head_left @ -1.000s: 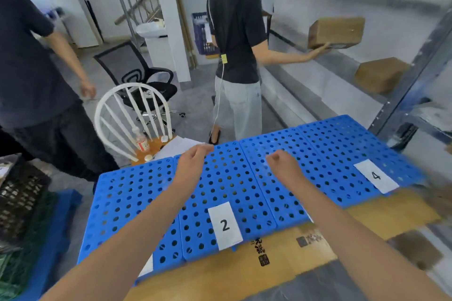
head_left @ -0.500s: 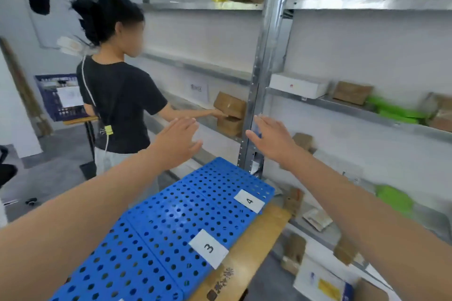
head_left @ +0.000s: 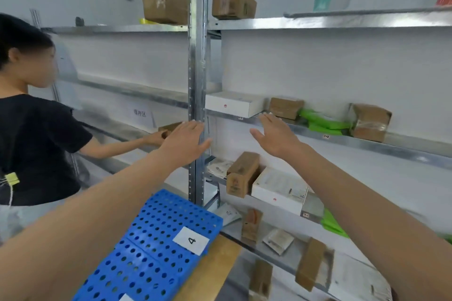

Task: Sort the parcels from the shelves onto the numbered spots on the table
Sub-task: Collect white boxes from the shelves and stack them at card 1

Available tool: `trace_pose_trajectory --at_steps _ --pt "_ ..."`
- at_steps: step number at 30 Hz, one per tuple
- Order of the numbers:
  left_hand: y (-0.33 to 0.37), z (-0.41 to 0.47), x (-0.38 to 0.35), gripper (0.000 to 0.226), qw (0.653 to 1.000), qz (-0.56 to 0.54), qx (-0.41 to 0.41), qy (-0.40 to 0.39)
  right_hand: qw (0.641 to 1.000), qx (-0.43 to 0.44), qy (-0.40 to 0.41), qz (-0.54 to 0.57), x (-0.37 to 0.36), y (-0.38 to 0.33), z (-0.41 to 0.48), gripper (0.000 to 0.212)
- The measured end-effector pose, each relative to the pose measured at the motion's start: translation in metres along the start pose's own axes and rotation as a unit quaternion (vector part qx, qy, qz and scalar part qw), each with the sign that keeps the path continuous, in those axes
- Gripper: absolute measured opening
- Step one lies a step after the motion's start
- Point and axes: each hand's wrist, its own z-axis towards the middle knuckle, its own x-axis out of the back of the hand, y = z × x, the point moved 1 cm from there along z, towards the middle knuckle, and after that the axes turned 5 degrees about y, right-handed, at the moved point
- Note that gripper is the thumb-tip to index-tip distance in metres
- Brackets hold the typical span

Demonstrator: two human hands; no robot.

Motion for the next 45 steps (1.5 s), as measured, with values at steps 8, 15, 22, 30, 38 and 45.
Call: trace_pose_trajectory --at_steps 8,15,22,30,38,45 --pt "0.029 0.092 -0.035 0.056 1.000 -0.008 0.016 0.001 0.997 -0.027 -0.029 0.073 -0.014 0.072 0.066 0.060" --pt "-0.006 0.182 -0.070 0.056 1.000 0.016 0.010 0.000 0.994 -0.025 -0.070 0.082 -0.053 0.087 0.147 0.067" --pt "-0.069 0.291 -0.120 0.047 0.999 -0.026 0.031 0.002 0.982 -0.118 -0.082 0.122 -0.098 0.095 0.246 0.069" --pt "-0.121 0.391 -0.166 0.046 0.992 -0.074 0.105 0.014 0.948 -0.256 -0.060 0.179 -0.153 0.104 0.342 0.074" --pt "-0.128 0.421 -0.204 0.042 0.938 -0.235 0.248 0.052 0.844 -0.362 -0.007 0.395 -0.195 0.123 0.366 0.074" --pt "-0.142 0.401 -0.196 0.079 0.795 -0.503 0.340 0.005 0.777 -0.382 -0.014 0.500 -0.194 0.124 0.360 0.026"
